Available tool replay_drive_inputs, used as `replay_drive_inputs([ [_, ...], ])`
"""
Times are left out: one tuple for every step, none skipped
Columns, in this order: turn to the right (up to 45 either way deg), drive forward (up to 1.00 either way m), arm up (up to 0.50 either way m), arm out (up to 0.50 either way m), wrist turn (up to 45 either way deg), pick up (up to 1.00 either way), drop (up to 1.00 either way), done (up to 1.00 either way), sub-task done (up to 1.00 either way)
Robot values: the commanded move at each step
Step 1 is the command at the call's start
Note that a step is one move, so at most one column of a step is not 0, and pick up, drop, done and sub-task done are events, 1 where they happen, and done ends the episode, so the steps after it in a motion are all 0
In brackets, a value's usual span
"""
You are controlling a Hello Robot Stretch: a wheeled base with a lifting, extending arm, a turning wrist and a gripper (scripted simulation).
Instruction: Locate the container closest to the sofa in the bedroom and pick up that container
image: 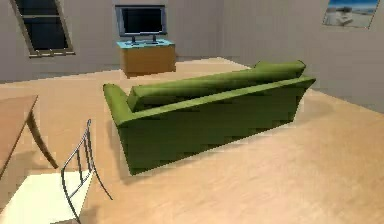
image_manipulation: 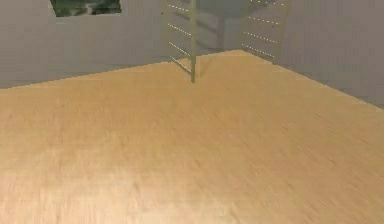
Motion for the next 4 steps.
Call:
replay_drive_inputs([
  [-45.0, 0.0, 0.0, 0.0, 0.0, 0.0, 0.0, 0.0, 0.0],
  [-45.0, 0.0, 0.0, 0.0, 0.0, 0.0, 0.0, 0.0, 0.0],
  [-45.0, 0.0, 0.0, 0.0, 0.0, 0.0, 0.0, 0.0, 0.0],
  [-9.0, 0.0, 0.0, 0.0, 0.0, 0.0, 0.0, 0.0, 0.0],
])
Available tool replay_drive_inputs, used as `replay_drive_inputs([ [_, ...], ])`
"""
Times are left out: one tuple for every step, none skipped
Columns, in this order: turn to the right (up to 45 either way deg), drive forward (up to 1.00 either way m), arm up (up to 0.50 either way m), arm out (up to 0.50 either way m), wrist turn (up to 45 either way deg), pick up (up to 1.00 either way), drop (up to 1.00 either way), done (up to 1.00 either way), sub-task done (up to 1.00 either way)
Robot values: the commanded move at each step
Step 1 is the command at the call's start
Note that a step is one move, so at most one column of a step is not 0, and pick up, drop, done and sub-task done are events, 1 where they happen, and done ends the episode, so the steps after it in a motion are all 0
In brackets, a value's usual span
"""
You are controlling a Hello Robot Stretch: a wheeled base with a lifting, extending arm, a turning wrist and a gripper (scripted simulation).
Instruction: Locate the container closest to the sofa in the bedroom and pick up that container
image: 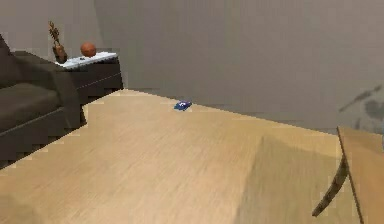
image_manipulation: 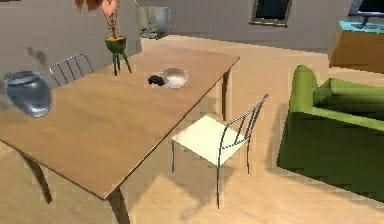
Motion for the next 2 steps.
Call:
replay_drive_inputs([
  [45.0, 0.0, 0.0, 0.0, 0.0, 0.0, 0.0, 0.0, 0.0],
  [45.0, 0.0, 0.0, 0.0, 0.0, 0.0, 0.0, 0.0, 0.0],
])
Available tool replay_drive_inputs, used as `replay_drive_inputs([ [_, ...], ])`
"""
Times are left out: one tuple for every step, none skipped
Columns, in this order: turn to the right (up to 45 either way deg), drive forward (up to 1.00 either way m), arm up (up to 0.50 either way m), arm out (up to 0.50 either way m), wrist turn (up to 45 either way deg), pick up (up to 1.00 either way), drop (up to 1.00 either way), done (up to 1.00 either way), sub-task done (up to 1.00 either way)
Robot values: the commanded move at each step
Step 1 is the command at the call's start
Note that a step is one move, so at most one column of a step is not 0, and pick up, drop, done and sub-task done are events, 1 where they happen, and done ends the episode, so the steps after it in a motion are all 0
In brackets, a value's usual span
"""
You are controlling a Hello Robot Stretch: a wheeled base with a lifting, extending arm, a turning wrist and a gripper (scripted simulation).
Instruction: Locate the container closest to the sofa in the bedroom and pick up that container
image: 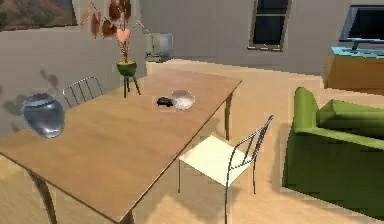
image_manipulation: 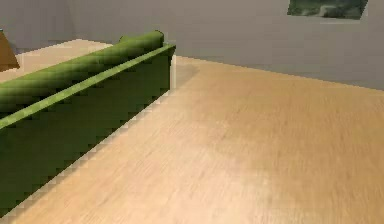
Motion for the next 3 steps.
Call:
replay_drive_inputs([
  [27.0, 0.0, 0.0, 0.0, 0.0, 0.0, 0.0, 0.0, 0.0],
  [0.0, 0.8, 0.0, 0.0, 0.0, 0.0, 0.0, 0.0, 0.0],
  [-45.0, 0.0, 0.0, 0.0, 0.0, 0.0, 0.0, 0.0, 0.0],
])
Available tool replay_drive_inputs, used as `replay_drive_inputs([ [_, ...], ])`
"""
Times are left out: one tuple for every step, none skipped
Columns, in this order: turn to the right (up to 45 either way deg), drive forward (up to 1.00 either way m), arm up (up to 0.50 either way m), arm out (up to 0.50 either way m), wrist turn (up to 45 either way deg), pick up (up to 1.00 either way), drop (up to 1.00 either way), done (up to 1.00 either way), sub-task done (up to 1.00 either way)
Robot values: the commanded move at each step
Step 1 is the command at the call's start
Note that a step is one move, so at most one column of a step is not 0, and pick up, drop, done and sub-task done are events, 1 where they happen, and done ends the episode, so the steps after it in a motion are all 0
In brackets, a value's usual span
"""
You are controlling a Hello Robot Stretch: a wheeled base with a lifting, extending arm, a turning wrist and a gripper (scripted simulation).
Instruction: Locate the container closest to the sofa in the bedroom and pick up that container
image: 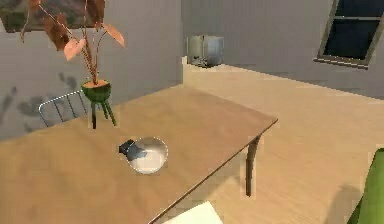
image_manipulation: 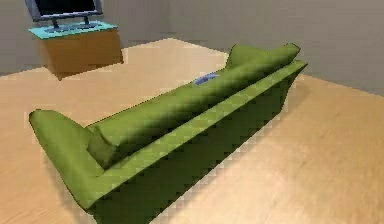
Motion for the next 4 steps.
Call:
replay_drive_inputs([
  [-45.0, 0.0, 0.0, 0.0, 0.0, 0.0, 0.0, 0.0, 0.0],
  [-45.0, 0.0, 0.0, 0.0, 0.0, 0.0, 0.0, 0.0, 0.0],
  [-12.0, 0.0, 0.0, 0.0, 0.0, 0.0, 0.0, 0.0, 0.0],
  [0.0, 0.0, 0.5, 0.0, 0.0, 0.0, 0.0, 0.0, 0.0],
])
